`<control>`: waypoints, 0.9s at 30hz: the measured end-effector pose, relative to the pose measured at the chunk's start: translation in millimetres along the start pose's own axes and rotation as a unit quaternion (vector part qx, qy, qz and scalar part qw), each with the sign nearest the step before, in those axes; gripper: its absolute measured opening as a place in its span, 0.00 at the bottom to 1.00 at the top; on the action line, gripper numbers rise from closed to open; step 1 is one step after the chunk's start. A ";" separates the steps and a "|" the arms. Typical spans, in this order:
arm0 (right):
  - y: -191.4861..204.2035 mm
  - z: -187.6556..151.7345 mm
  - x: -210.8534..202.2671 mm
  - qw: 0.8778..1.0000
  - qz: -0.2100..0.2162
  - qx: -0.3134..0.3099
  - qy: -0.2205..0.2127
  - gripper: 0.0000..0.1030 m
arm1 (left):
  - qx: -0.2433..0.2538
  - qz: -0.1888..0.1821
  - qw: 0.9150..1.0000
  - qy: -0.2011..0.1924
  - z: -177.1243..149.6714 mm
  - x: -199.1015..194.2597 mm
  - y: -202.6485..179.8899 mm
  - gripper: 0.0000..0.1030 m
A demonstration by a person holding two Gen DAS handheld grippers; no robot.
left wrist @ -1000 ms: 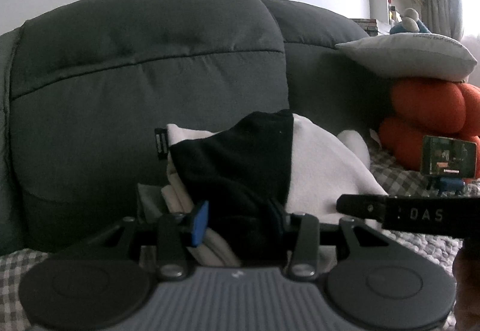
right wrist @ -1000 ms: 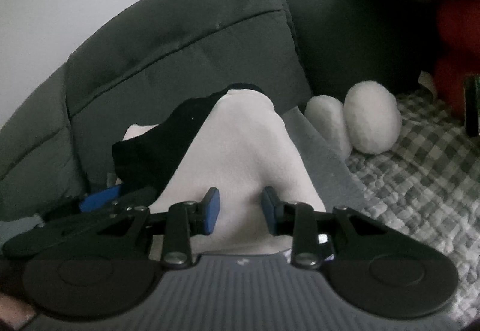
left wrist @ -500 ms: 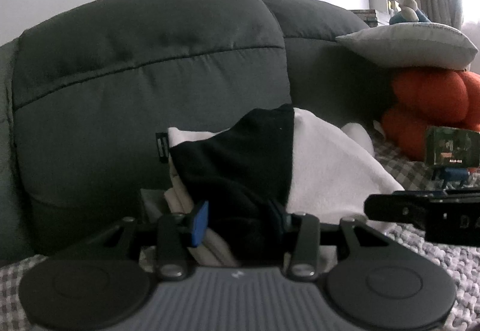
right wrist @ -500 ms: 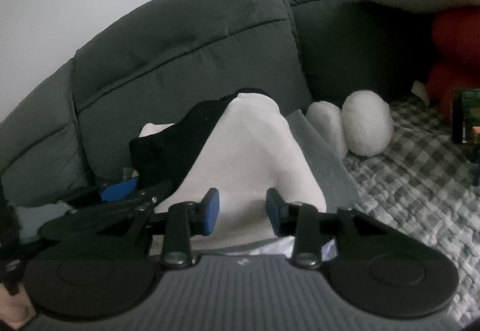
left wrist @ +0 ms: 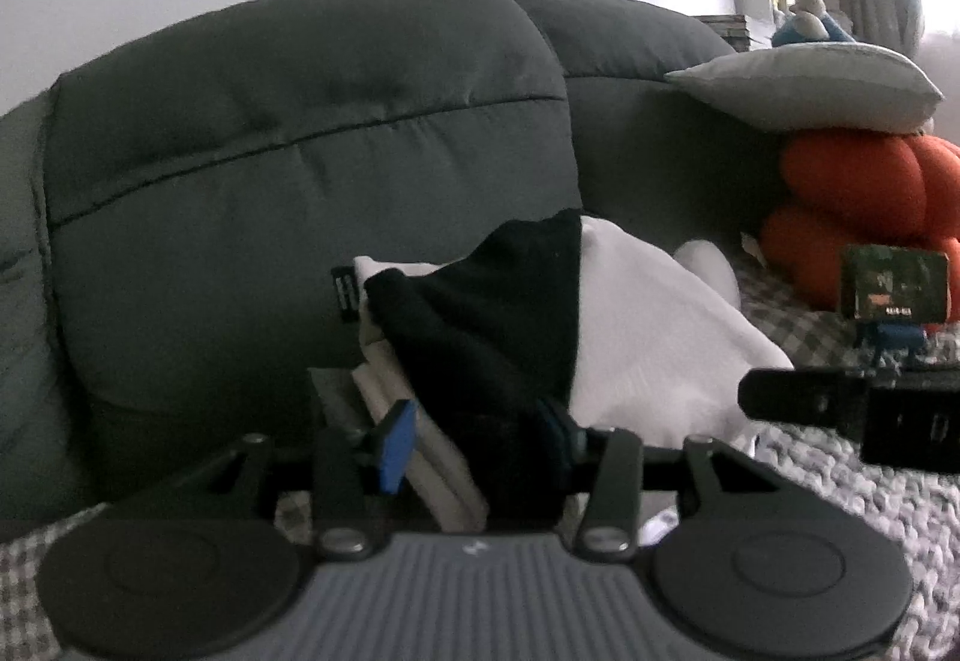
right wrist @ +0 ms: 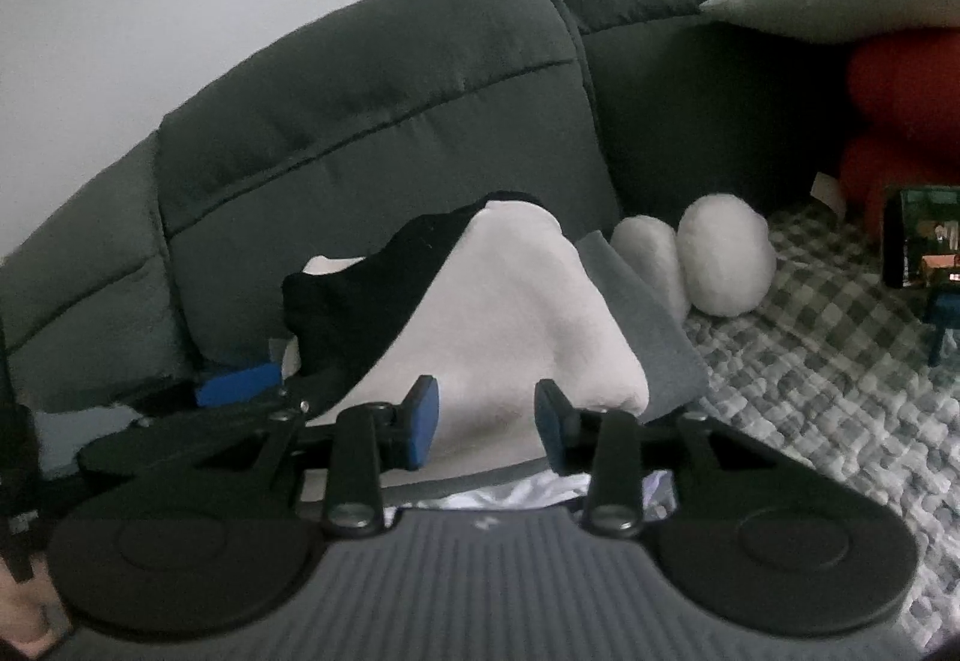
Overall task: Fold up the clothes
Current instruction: 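Lower the folded sweatshirt onto the grey folded garment with both grippers, then open both grippers and withdraw them from the sweatshirt on the stack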
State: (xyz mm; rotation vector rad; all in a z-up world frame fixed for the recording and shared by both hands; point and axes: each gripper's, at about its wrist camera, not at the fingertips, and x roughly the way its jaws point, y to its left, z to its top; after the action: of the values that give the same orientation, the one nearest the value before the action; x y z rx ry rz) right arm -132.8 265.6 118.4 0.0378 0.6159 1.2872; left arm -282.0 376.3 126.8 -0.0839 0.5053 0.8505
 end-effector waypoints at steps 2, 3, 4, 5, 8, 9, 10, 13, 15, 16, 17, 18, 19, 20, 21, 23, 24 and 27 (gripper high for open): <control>1.4 -2.3 -5.0 1.000 0.003 0.000 -0.001 0.40 | 0.003 0.001 1.000 0.000 -2.2 -5.6 -1.1 0.45; 2.1 -3.5 -7.5 1.000 0.005 0.000 -0.001 0.40 | 0.002 0.002 1.000 0.000 -3.5 -8.5 -1.3 0.45; 3.0 -4.4 -9.5 1.000 0.006 -0.001 -0.001 0.40 | 0.001 0.003 1.000 0.000 -4.5 -11.5 -1.1 0.45; 4.1 -5.7 -10.9 1.000 0.008 -0.003 0.000 0.40 | 0.000 0.004 1.000 0.000 -5.6 -14.5 -0.9 0.45; 5.9 -10.8 -12.9 1.000 0.008 -0.010 0.005 0.40 | -0.011 0.005 1.000 0.003 -7.1 -22.4 2.2 0.45; 6.2 -12.3 -13.3 1.000 0.007 -0.012 0.006 0.40 | -0.014 0.005 1.000 0.005 -7.2 -24.1 3.5 0.45; 5.7 -13.5 -13.5 1.000 0.007 -0.011 0.007 0.40 | -0.016 0.005 1.000 0.008 -7.4 -26.1 4.5 0.46; 3.4 -16.6 -15.0 1.000 0.007 -0.006 0.009 0.40 | -0.015 0.010 1.000 0.014 -7.6 -32.2 4.3 0.48; 1.5 -18.9 -17.3 1.000 0.010 0.003 0.009 0.41 | -0.013 0.016 1.000 0.022 -7.8 -35.1 2.5 0.50; 0.2 -20.6 -17.9 1.000 0.015 0.009 0.011 0.41 | -0.012 0.019 0.999 0.026 -7.8 -36.5 1.6 0.50; -0.6 -23.3 -18.5 1.000 0.020 0.016 0.014 0.42 | -0.012 0.021 0.999 0.030 -7.5 -37.9 0.6 0.50; -1.0 -26.0 -18.4 0.999 0.023 0.019 0.019 0.42 | -0.011 0.024 0.999 0.033 -7.1 -39.3 -0.5 0.50; -0.3 -29.2 -17.6 0.999 0.022 0.016 0.026 0.42 | -0.011 0.027 0.999 0.036 -6.6 -40.7 -1.6 0.51; 1.3 -32.8 -16.2 0.999 0.018 0.007 0.033 0.43 | -0.010 0.030 0.999 0.040 -6.2 -42.1 -2.7 0.52; 3.3 -36.4 -15.1 0.999 0.017 -0.004 0.041 0.43 | -0.009 0.033 0.998 0.045 -6.1 -43.2 -3.6 0.52; 6.4 -42.9 -13.5 0.998 0.017 -0.024 0.057 0.44 | -0.008 0.035 0.998 0.060 -7.0 -44.6 -5.1 0.53; 7.7 -45.7 -13.2 0.997 0.014 -0.032 0.063 0.44 | -0.008 0.036 0.997 0.067 -7.5 -45.2 -5.9 0.53; 12.7 -54.1 -12.8 0.996 0.004 -0.052 0.078 0.47 | -0.005 0.042 0.995 0.086 -11.1 -47.1 -7.6 0.53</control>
State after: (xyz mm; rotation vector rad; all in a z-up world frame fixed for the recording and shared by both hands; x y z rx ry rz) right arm -170.0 241.2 82.7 -0.1471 0.6807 1.3374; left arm -306.6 335.5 137.7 -0.1469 0.6692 0.9322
